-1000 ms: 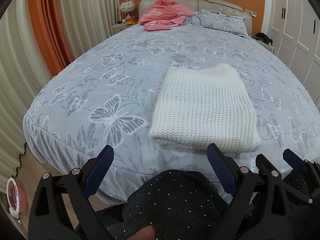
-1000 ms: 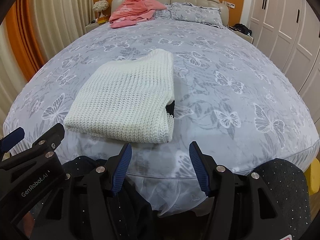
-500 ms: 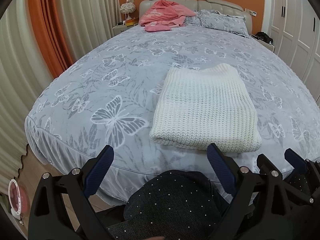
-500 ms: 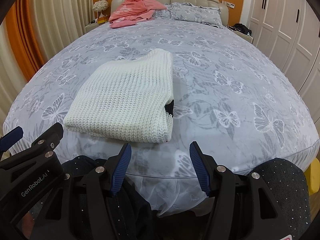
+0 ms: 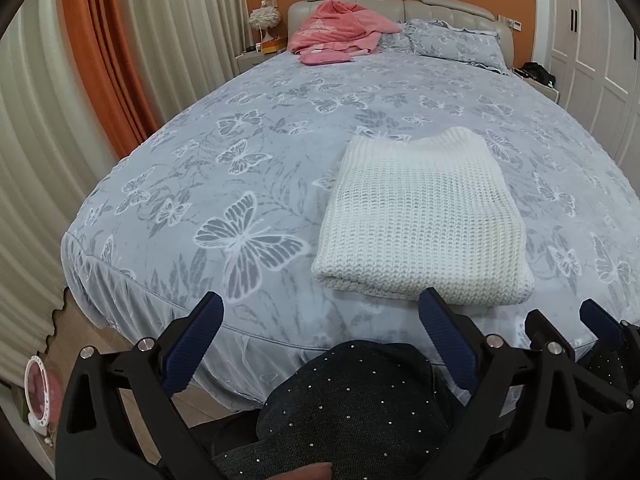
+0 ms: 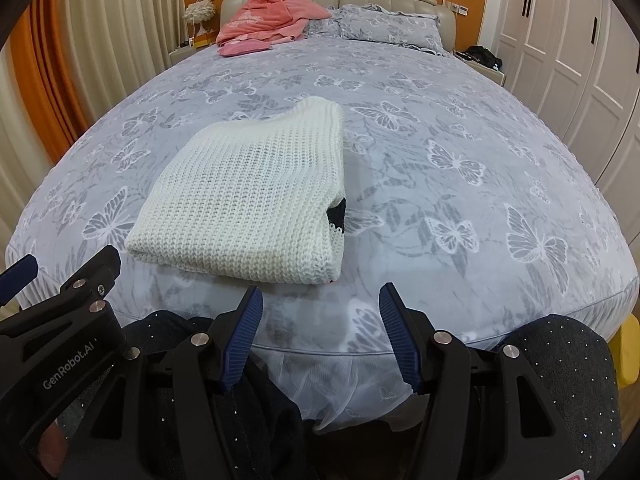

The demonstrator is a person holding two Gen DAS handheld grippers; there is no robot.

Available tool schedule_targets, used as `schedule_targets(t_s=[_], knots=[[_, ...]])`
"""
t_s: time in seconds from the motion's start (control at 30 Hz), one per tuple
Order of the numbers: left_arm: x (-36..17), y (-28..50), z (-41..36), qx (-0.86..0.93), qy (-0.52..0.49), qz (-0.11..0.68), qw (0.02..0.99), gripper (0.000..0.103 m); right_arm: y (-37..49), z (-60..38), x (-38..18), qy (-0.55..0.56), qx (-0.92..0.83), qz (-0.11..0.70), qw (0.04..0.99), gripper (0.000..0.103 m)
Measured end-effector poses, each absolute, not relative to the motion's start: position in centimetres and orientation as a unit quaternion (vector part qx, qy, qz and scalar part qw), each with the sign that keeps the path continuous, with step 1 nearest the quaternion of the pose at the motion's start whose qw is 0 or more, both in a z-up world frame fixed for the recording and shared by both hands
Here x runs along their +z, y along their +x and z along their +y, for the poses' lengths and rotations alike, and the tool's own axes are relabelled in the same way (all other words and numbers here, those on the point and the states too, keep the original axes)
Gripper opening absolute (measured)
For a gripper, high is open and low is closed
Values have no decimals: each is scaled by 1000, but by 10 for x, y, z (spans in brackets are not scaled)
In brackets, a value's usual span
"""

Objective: Fold small clothes

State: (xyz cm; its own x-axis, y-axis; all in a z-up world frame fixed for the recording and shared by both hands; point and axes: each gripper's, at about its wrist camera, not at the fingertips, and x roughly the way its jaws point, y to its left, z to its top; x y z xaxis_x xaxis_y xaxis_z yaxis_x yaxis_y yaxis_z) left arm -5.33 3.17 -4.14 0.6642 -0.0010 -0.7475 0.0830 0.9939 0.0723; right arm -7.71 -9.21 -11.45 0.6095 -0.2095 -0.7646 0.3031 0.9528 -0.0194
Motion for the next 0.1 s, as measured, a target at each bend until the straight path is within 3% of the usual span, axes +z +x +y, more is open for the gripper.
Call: schedule_targets(t_s=[0.1], knots=[[-42, -54, 32, -23, 50, 409, 911, 96, -78, -89, -115, 56, -146, 417, 895, 59]])
